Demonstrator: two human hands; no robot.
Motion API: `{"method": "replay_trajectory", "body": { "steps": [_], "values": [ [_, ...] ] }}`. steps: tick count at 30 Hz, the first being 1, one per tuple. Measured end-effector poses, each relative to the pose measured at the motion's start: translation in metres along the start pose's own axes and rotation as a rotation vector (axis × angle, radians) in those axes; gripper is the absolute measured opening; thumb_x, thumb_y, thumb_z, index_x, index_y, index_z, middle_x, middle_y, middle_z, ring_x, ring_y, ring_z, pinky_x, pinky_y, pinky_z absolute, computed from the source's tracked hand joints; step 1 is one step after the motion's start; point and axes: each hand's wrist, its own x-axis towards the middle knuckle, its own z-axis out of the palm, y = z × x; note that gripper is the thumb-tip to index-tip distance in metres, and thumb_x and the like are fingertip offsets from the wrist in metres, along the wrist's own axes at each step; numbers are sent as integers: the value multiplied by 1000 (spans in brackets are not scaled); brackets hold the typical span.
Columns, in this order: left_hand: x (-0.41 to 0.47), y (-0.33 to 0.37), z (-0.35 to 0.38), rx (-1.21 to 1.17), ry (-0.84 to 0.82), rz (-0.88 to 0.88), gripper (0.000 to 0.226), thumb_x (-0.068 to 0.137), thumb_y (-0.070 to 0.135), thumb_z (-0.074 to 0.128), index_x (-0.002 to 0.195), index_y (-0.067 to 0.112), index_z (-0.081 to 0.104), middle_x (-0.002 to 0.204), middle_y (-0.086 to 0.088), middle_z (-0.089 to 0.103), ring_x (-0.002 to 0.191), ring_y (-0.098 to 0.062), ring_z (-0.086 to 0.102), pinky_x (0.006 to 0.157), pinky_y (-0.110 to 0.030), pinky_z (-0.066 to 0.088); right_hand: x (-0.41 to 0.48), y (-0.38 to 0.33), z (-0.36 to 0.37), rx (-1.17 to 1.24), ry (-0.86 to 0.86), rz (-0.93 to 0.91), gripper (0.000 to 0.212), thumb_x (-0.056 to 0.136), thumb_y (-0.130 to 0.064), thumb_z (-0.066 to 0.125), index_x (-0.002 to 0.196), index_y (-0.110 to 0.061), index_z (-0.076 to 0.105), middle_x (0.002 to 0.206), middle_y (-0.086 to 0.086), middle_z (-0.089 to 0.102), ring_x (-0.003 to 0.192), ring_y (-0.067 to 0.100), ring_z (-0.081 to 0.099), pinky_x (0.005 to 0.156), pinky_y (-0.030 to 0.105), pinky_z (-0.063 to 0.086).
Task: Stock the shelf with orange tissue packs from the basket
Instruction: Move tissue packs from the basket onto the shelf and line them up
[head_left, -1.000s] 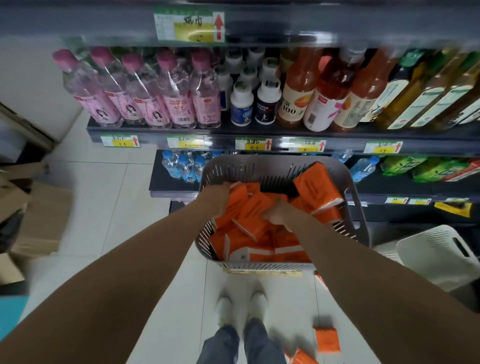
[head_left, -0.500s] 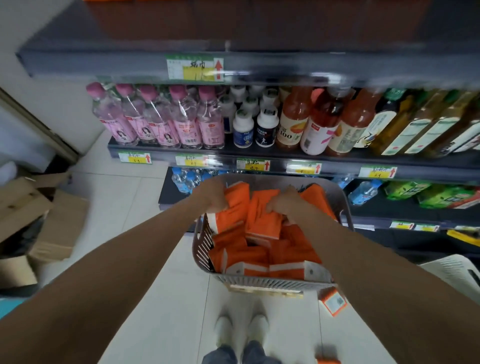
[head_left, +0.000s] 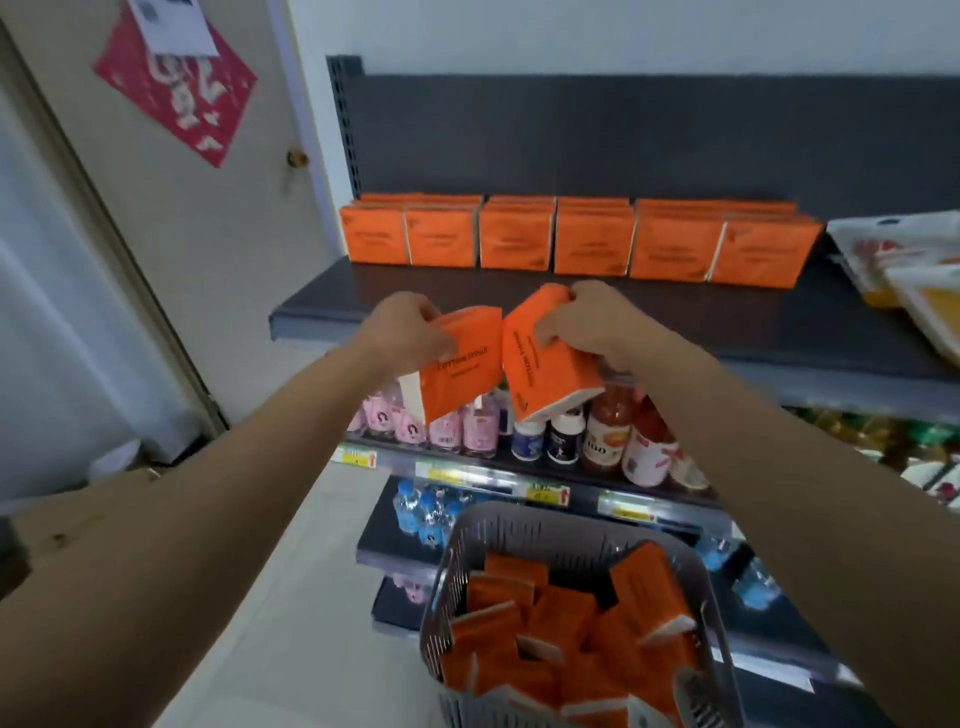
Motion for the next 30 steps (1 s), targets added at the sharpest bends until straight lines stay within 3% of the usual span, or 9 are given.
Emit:
{"method": "replay_trajectory", "body": {
  "steps": [5,9,12,15,18,26,28,30],
  "values": [
    [24,5,-48,-162,124,32,35,77,2,60,110,11,61,101,-9,58,85,-19,51,62,-25,41,28,-48,-12,94,132,-162,42,74,-9,70,114,-8,55,111,13,63,102,31,62,89,43,52],
    [56,-8,-78,-184,202,43,44,79,-6,55,120,11,58,107,-8,51,93,-22,49,76,-30,43,52,-72,-7,-58,245,-271,47,77,-6,65,121,-5,53,121,17,59,111,33,56,92,39,48],
    [86,-26,-95,-219,161,17,52,81,-11,54,127,13,54,126,-13,50,105,-30,52,86,-40,50,74,-86,3,-153,291,-311,58,79,-3,58,135,-9,43,130,20,51,116,35,52,95,39,45],
    [121,-44,-108,-133,174,17,53,82,-13,50,127,14,54,134,-15,49,113,-33,52,86,-37,48,97,-100,18,-264,339,-320,48,81,0,56,127,-10,43,127,16,52,113,33,53,93,39,45],
    [158,-62,-117,-15,175,43,53,83,-13,45,128,12,54,135,-16,51,118,-34,52,88,-36,47,120,-114,35,-365,321,-326,43,82,-1,56,122,-12,47,125,11,53,114,30,53,92,38,44],
    [245,-107,-120,108,60,73,49,86,-11,45,129,12,53,133,-20,46,110,-36,56,93,-38,49,185,-144,82,-543,227,-280,45,86,-3,57,127,-21,49,128,4,53,119,26,51,99,40,37],
    [260,-115,-116,83,28,75,50,85,-12,47,128,13,54,131,-21,46,107,-36,57,85,-35,52,196,-144,91,-554,199,-266,48,86,0,55,129,-21,49,130,3,54,121,25,50,103,39,37],
    [270,-122,-111,40,18,92,49,84,-11,50,125,15,53,127,-22,47,96,-35,58,65,-29,50,205,-138,100,-539,160,-250,49,86,3,53,129,-20,51,132,2,56,123,24,51,106,37,39]
  ]
}}
